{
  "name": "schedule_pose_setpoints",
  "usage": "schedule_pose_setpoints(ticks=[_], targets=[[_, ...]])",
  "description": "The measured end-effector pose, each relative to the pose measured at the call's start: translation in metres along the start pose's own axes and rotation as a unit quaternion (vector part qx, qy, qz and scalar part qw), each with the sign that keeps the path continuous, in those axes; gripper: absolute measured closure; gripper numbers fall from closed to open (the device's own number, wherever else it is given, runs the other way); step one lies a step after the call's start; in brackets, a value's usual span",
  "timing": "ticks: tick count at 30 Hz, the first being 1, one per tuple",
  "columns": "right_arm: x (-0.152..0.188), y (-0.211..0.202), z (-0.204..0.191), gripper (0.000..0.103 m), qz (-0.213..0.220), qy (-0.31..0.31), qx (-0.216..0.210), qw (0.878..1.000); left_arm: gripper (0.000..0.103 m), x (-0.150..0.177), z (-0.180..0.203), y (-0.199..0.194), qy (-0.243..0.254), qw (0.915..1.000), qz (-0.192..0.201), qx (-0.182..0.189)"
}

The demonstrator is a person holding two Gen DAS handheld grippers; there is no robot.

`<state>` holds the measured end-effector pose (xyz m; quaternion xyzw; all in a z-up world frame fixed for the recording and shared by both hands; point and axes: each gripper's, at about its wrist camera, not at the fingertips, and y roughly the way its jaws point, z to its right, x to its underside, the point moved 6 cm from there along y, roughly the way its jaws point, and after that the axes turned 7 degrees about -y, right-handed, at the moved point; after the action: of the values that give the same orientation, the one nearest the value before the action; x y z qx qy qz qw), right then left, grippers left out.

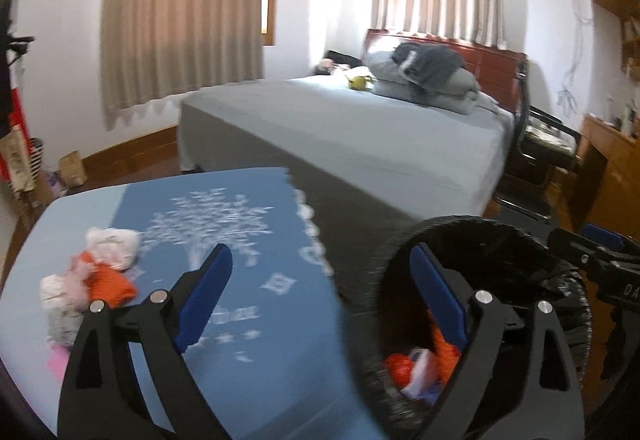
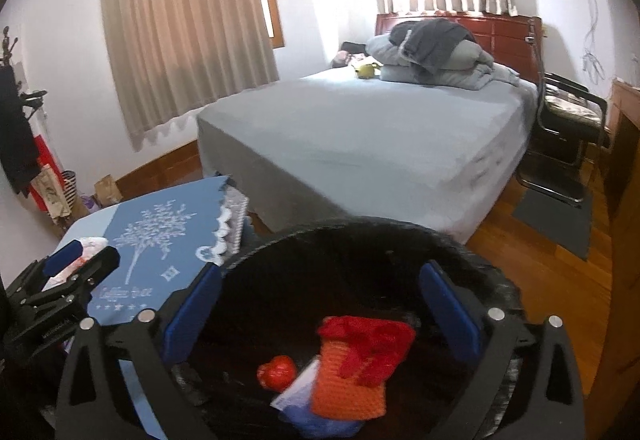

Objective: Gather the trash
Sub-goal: 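Open the right tool over the bin while the left tool opens too, then return the left tool to the pile and grasp the white plastic bag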

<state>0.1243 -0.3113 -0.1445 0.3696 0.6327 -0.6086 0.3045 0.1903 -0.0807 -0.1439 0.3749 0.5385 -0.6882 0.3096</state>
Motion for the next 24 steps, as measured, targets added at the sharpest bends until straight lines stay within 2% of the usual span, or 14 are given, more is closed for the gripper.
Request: schedule_pose_setpoints(ticks=[12,24], targets=[[-0.007,0.023,-0.100,0.006,-0.004,-0.047,-0.072,0.996,0.014,0.002,-0.105,-0.039,-0.036,0.9942,0.014,-0.101],[-0.002,0.050,-0.206,0.006,-0.016,-0.104,-0.136,0.985,0.014,0.012,-0.209,-0.066,-0.080,0.9805,0.015,-0.179]])
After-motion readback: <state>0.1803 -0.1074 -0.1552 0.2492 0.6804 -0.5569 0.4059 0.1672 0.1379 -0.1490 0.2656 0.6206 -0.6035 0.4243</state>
